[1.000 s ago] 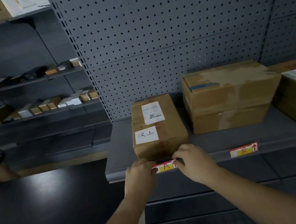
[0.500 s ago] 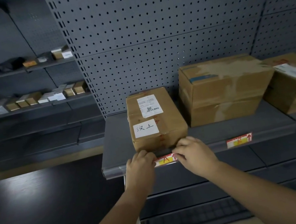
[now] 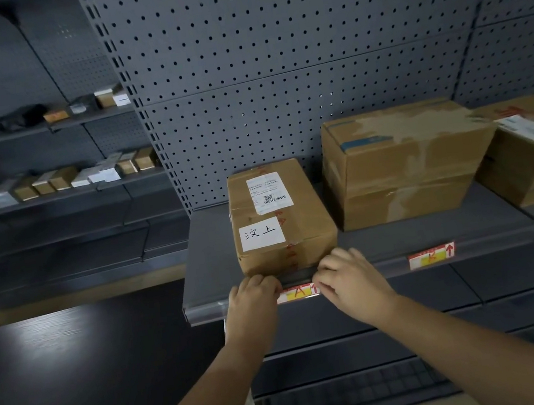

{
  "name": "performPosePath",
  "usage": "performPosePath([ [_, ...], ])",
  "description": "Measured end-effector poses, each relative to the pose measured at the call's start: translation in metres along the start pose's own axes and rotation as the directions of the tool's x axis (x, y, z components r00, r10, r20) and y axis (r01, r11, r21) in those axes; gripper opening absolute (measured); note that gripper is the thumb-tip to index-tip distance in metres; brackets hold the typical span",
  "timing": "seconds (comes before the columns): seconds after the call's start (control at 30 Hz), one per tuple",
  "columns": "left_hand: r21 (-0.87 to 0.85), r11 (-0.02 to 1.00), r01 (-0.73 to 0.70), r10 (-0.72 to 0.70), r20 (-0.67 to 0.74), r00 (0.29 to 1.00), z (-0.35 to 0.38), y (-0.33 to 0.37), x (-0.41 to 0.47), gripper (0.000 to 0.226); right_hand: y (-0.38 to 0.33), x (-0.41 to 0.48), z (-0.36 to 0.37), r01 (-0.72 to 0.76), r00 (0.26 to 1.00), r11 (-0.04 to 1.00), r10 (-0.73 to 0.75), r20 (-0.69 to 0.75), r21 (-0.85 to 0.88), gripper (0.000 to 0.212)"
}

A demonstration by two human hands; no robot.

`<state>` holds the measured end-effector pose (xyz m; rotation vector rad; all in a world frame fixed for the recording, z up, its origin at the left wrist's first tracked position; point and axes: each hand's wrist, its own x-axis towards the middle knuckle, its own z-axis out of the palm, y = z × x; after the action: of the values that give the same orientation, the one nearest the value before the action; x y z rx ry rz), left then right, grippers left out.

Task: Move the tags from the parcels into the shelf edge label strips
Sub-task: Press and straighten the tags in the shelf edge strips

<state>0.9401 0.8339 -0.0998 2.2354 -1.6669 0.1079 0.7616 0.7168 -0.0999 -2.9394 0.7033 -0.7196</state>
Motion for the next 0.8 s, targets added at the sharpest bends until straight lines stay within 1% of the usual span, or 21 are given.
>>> performPosePath([
  [0.1,0.027,0.999,-0.024,0.024,-0.002,1.0,0.0014,-0.0003,0.0019,0.015,-0.0019,0.0018,-0.0024,-0.074,0.997,0.997,0.074,0.014,0.023,0.005],
  [0.17,0.054,0.997,-0.05,0.05,0.016,0.999,0.0017,0.0019,0.0032,0.016,-0.0003,0.0026,-0.0026,-0.121,0.991,0.992,0.119,0.054,0.029,0.007],
  [0.27,0.117,0.99,-0.074,0.07,0.033,0.997,0.0015,0.0015,0.0018,0.019,-0.0009,0.002,0.0003,-0.165,0.981,0.984,0.158,0.109,0.061,0.014],
  [0.33,0.157,0.984,-0.085,0.085,0.006,0.996,0.0009,-0.0027,-0.0003,0.021,-0.0033,0.0022,0.0028,-0.183,0.978,0.98,0.174,0.113,0.082,0.016],
  [0.47,0.106,0.989,-0.104,0.108,-0.033,0.994,0.0024,-0.0056,-0.0005,0.016,-0.0016,0.0019,0.0048,-0.242,0.967,0.96,0.225,0.12,0.145,0.014],
  [0.63,-0.053,0.998,-0.019,0.017,-0.044,0.999,0.0071,-0.0044,0.0021,0.011,-0.0005,0.0026,0.0033,-0.27,0.959,0.945,0.247,0.139,0.184,0.014],
  [0.8,-0.058,0.998,-0.015,0.014,-0.027,1.0,0.0074,-0.0057,0.0021,0.014,0.0005,0.0011,0.0049,-0.282,0.954,0.943,0.257,0.155,0.176,0.013],
])
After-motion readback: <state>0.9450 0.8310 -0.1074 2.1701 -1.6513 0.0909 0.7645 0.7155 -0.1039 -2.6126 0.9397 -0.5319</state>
